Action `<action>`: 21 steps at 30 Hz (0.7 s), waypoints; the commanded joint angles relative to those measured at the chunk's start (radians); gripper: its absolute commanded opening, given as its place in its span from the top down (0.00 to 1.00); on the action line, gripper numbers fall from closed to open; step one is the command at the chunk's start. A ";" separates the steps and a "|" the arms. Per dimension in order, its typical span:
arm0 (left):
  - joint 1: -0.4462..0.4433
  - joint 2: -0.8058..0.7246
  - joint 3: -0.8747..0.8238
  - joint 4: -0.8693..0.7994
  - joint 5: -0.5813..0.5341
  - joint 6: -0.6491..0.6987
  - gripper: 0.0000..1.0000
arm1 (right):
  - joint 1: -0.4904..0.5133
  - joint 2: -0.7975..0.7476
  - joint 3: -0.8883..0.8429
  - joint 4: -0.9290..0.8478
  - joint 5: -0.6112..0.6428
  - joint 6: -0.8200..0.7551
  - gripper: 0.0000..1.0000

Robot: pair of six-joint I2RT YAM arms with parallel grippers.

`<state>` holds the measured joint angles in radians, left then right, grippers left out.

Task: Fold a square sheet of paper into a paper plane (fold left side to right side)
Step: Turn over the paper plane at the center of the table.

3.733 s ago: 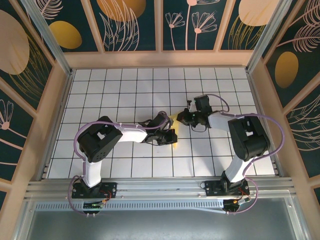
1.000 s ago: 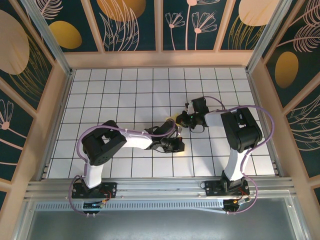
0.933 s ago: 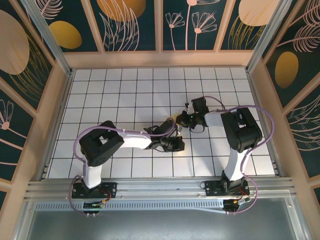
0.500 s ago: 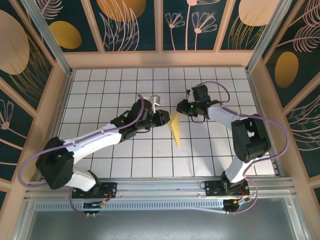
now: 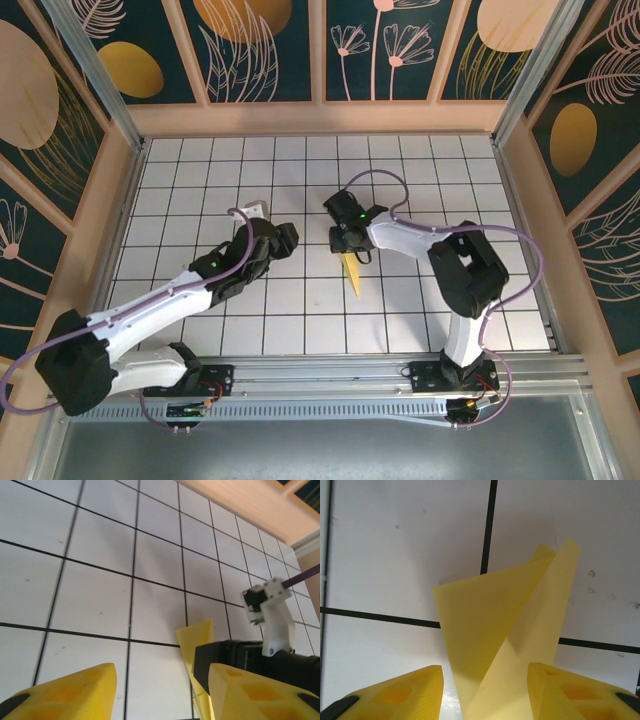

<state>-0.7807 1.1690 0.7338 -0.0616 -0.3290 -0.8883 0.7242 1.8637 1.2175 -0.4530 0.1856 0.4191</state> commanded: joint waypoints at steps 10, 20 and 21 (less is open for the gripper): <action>0.003 -0.112 -0.099 -0.047 -0.103 -0.045 0.46 | 0.075 0.132 0.121 -0.192 0.276 0.021 0.53; 0.003 -0.121 -0.088 -0.055 -0.110 -0.022 0.45 | 0.083 0.073 0.105 -0.232 0.296 0.044 0.59; 0.004 -0.121 -0.087 -0.055 -0.111 -0.020 0.45 | 0.083 0.069 0.103 -0.233 0.294 0.046 0.59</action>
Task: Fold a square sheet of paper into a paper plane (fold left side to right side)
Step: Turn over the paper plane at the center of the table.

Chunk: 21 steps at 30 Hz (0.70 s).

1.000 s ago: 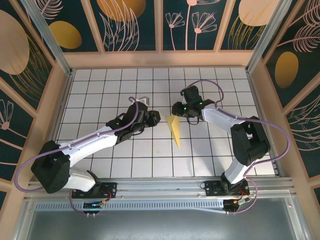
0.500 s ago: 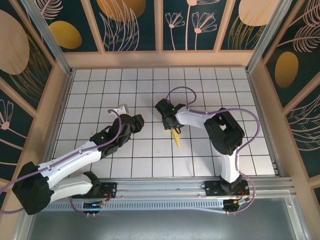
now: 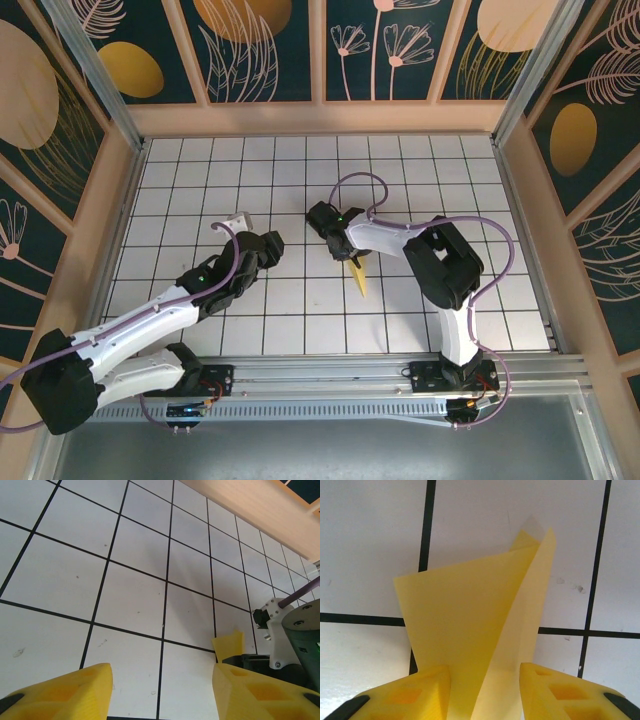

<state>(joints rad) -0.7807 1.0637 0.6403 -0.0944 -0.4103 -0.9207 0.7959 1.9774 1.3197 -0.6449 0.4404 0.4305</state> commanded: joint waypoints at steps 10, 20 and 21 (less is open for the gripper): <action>0.004 -0.028 0.029 -0.046 -0.059 0.022 0.41 | 0.009 -0.100 -0.020 -0.078 0.067 0.048 0.99; 0.090 -0.055 0.066 0.046 0.136 0.044 0.22 | -0.148 -0.419 -0.132 0.170 -0.313 -0.008 1.00; 0.111 -0.058 0.061 0.066 0.183 0.040 0.20 | -0.189 -0.466 -0.179 0.243 -0.410 -0.006 1.00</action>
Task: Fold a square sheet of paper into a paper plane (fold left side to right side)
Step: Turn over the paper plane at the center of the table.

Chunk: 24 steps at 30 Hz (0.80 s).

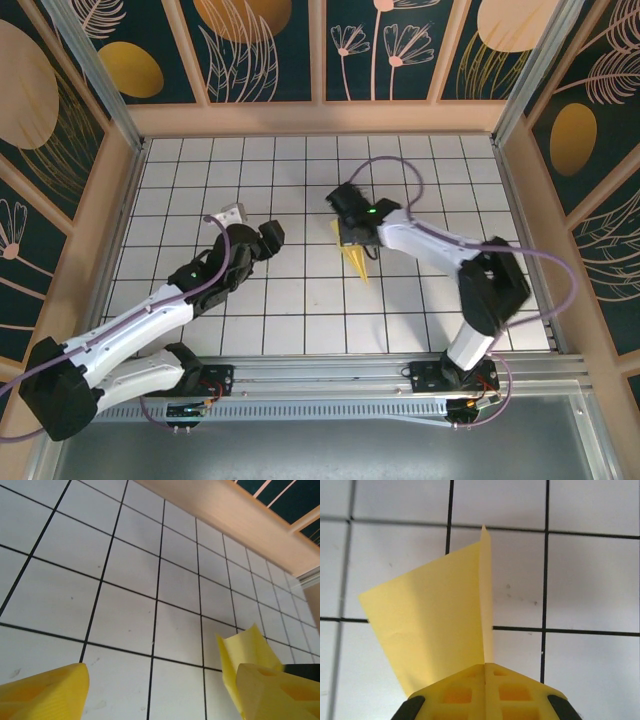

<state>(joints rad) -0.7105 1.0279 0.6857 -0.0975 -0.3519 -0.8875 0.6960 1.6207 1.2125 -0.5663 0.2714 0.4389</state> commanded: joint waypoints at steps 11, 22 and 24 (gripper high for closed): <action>0.164 0.063 0.050 0.298 0.581 0.002 0.19 | -0.464 -0.280 -0.446 0.856 -1.105 0.209 1.00; 0.164 0.340 0.209 0.422 0.864 -0.013 0.39 | -0.477 -0.213 -0.533 1.066 -1.227 0.310 1.00; 0.162 0.375 0.220 0.438 0.890 -0.024 0.41 | -0.478 -0.212 -0.534 1.061 -1.227 0.304 1.00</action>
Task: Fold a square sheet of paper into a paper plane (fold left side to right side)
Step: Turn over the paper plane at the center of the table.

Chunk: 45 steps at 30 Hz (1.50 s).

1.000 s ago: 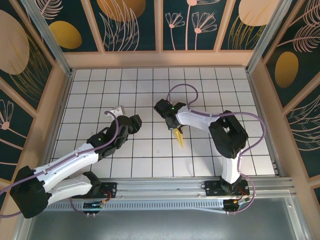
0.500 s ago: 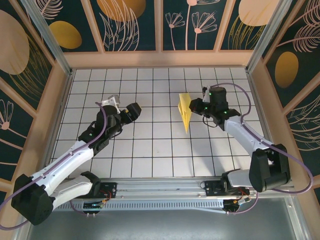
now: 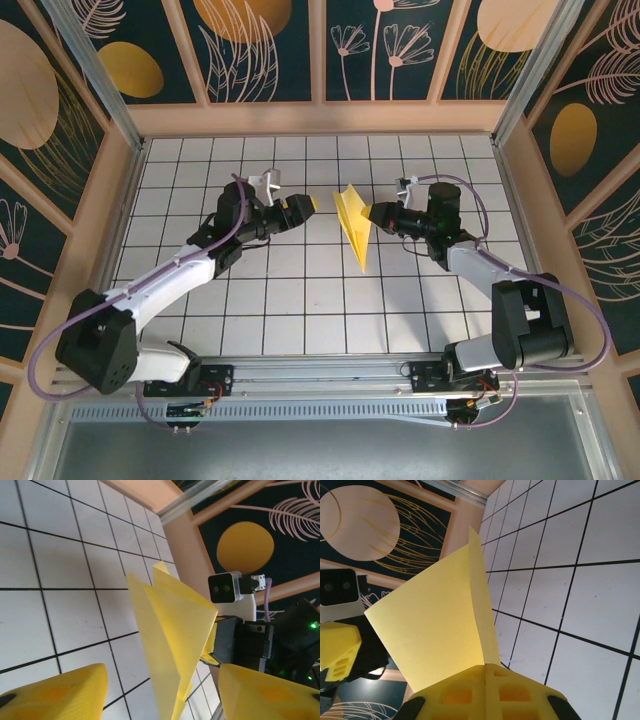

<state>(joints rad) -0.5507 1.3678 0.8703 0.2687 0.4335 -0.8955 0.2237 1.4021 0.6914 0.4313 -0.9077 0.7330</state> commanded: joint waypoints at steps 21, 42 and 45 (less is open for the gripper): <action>-0.098 0.212 0.096 0.061 0.106 -0.034 0.44 | 0.010 0.014 0.014 -0.071 -0.004 -0.088 1.00; -0.110 0.235 0.133 -0.004 0.081 -0.010 0.99 | 0.016 0.008 0.037 -0.147 0.033 -0.138 1.00; -0.111 0.232 0.131 -0.012 0.075 -0.006 1.00 | 0.016 0.007 0.039 -0.147 0.035 -0.138 1.00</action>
<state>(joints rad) -0.6548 1.6047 0.9783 0.2756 0.5148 -0.9134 0.2325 1.4101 0.7002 0.2943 -0.8833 0.6197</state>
